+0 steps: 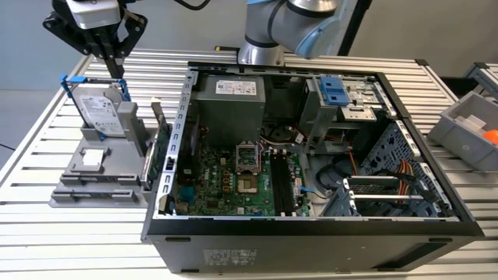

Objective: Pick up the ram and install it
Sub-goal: 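Reach for the ram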

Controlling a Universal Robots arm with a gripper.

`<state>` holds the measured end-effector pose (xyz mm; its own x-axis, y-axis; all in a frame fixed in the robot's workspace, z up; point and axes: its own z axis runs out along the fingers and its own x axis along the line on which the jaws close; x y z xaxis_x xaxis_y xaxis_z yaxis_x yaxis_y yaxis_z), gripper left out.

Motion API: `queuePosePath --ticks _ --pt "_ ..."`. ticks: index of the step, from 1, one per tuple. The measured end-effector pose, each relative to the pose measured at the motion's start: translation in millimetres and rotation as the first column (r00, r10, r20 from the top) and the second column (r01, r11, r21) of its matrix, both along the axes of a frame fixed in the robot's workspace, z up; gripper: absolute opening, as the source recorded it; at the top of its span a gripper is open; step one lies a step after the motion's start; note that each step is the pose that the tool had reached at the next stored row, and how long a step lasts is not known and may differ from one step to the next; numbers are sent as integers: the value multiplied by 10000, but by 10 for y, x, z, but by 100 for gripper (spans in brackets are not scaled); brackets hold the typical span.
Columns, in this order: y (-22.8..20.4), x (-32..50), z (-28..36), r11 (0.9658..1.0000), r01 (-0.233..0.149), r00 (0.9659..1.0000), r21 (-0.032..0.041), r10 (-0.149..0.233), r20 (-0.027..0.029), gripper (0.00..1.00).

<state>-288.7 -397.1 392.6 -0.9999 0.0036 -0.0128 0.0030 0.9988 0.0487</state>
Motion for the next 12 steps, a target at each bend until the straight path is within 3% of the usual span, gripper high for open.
queuePosePath --ticks 12 --pt "0 -123 0 10000 0 10000 0 0 -21 0"
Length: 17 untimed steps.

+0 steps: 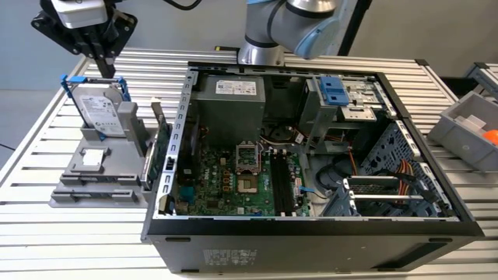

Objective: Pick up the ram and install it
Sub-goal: 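Reach for the ram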

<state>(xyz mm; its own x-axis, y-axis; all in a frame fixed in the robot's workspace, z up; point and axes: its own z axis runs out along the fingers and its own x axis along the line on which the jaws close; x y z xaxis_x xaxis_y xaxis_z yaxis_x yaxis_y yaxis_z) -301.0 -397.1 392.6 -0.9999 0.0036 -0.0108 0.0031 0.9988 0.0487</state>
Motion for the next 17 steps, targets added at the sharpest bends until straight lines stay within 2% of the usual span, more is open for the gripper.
queuePosePath --ticks 17 --pt "0 -176 0 10000 0 10000 0 0 -21 0"
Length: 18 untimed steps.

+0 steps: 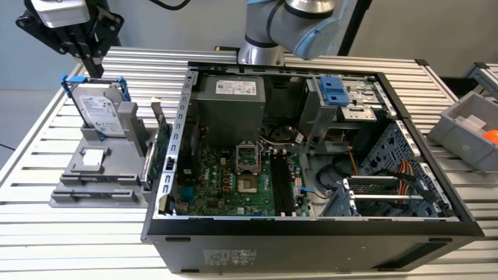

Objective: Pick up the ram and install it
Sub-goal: 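Reach for the ram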

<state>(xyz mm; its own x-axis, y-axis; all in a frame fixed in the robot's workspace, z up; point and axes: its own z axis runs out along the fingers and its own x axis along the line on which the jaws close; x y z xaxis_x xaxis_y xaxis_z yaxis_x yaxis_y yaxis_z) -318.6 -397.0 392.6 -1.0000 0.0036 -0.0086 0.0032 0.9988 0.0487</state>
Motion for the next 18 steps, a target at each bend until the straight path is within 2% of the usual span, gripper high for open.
queuePosePath --ticks 18 --pt "4 -157 -1 10000 0 10000 0 0 -54 0"
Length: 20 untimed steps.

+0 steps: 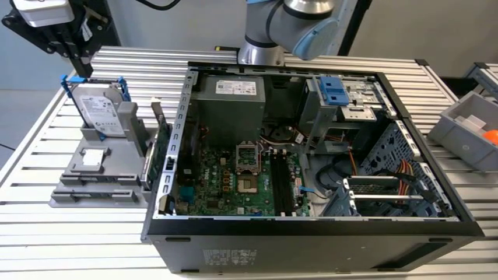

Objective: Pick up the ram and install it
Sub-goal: 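Reach for the ram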

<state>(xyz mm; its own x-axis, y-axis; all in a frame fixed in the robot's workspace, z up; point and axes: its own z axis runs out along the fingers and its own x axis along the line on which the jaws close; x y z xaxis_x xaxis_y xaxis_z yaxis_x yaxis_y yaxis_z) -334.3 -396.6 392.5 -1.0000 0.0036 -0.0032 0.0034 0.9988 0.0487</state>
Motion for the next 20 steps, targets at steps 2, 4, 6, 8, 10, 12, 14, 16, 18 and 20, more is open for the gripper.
queuePosePath --ticks 2,4,6,8,10,12,14,16,18,20 --pt "0 -16 0 10000 0 10000 0 0 -5 0" --pt "1 -33 0 10000 0 10000 0 0 -8 0" --pt "1 -49 0 10000 1 10000 -1 -1 -11 0" --pt "2 -64 -1 10000 0 10000 0 0 -12 0" --pt "3 -75 -1 10000 0 10000 0 0 -14 0" --pt "5 -88 0 10000 0 10000 0 0 -15 0" --pt "6 -101 -1 10000 0 10000 0 0 -15 0" --pt "8 -112 -1 10000 -1 10000 0 1 -15 0" --pt "9 -117 -1 10000 -1 10000 0 1 -16 0" --pt "9 -118 -1 10000 -1 10000 0 1 -16 0"
